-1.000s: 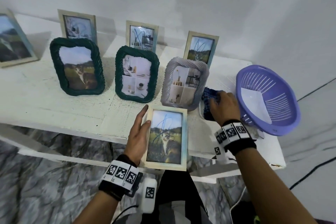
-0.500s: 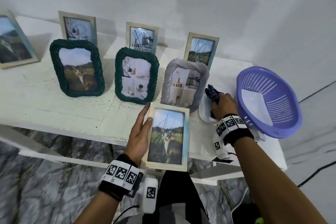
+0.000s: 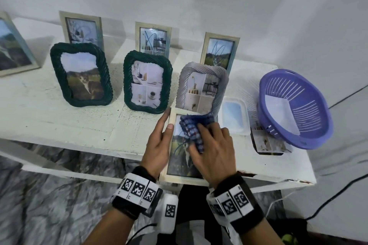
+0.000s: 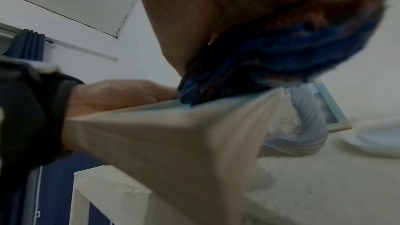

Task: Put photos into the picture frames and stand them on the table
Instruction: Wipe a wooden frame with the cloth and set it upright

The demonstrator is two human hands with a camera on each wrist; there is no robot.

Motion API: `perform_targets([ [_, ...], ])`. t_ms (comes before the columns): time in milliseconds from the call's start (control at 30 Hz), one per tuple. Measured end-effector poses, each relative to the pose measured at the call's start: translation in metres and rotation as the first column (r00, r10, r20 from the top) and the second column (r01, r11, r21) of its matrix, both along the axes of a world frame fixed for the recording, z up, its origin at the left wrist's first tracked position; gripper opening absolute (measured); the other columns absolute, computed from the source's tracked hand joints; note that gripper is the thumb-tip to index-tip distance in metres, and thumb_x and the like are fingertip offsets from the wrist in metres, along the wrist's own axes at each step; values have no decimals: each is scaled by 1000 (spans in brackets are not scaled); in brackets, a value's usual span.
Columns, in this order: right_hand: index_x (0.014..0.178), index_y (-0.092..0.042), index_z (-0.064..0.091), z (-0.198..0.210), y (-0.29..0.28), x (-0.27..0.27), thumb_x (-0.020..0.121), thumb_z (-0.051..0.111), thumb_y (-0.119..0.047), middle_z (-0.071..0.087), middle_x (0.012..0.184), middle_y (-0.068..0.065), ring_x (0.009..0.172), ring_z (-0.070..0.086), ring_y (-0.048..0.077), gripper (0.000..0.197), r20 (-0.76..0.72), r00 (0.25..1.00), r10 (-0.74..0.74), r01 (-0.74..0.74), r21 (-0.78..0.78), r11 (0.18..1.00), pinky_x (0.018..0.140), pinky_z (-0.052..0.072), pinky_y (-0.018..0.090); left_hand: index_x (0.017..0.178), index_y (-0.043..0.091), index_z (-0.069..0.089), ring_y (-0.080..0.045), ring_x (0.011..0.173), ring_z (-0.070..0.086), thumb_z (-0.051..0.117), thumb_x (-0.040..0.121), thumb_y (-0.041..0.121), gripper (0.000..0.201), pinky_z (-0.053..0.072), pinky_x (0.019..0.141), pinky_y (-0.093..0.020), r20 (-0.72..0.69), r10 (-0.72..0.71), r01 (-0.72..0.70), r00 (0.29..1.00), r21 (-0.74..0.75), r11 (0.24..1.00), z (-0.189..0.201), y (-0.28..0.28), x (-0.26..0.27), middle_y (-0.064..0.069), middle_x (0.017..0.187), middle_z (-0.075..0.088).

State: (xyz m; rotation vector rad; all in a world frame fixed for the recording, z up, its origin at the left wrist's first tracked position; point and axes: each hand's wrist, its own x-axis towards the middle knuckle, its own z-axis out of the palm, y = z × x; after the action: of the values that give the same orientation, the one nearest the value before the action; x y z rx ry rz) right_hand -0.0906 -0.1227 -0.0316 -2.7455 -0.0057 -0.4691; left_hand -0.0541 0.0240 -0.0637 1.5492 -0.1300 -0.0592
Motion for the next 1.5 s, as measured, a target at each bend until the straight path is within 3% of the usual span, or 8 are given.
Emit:
perform_targets([
  [233,114,-15,67,4,12,9,79,52,-27,57,101,3,83,50,25,40,-30,982,189,-183,137,974,72,45,40,148,19,37,7,135,37,35,104,19,43,31,109,-11,44,0,-1,999,12,1000,3,1,2,14,147,42],
  [467,108,-13,70,10,-23,2,77,52,-36,60,100,9,77,51,30,43,-59,977,204,-211,-182,960,64,46,39,147,19,38,13,135,32,39,104,17,43,26,108,-6,51,35,-38,998,45,998,4,5,0,19,145,41],
  [567,108,-11,69,16,-17,17,79,52,-36,59,98,9,78,50,28,42,-46,993,108,-111,-81,991,66,44,38,148,19,36,8,137,33,38,104,19,44,27,111,-11,64,40,-43,997,34,999,10,-1,2,14,149,40],
  [767,107,-22,70,20,-9,-17,72,59,-37,56,96,2,82,49,25,39,-108,898,425,-436,-113,893,67,39,34,147,21,41,-4,138,39,41,102,29,45,30,117,-34,33,75,-74,997,-23,997,10,13,13,11,147,47],
  [1000,109,-16,69,28,-10,6,76,51,-38,57,97,7,79,49,27,44,-70,985,159,-168,-156,973,67,40,36,145,18,39,15,131,36,39,104,14,41,29,105,-5,64,51,-53,997,27,998,13,2,6,16,144,44],
  [1133,110,-23,69,28,-1,-19,73,62,-36,55,95,2,81,49,26,40,-131,872,471,-487,-148,861,67,41,37,143,22,42,5,132,42,40,104,16,40,36,107,-16,-8,56,-56,998,-91,994,11,8,5,11,145,48],
  [1333,112,-26,69,45,-15,7,73,56,-41,56,97,4,82,50,28,43,-142,946,292,-320,-252,913,68,40,39,140,33,43,-2,137,39,42,103,22,38,30,118,-35,-14,75,-76,997,-77,994,14,2,0,15,143,47],
  [1500,109,-30,68,42,-2,-23,74,57,-40,54,98,-1,94,52,26,39,-271,764,586,-641,-203,741,74,39,38,141,35,49,-20,124,54,48,95,44,47,33,112,-49,-64,96,-101,993,-69,993,6,18,5,9,133,61],
])
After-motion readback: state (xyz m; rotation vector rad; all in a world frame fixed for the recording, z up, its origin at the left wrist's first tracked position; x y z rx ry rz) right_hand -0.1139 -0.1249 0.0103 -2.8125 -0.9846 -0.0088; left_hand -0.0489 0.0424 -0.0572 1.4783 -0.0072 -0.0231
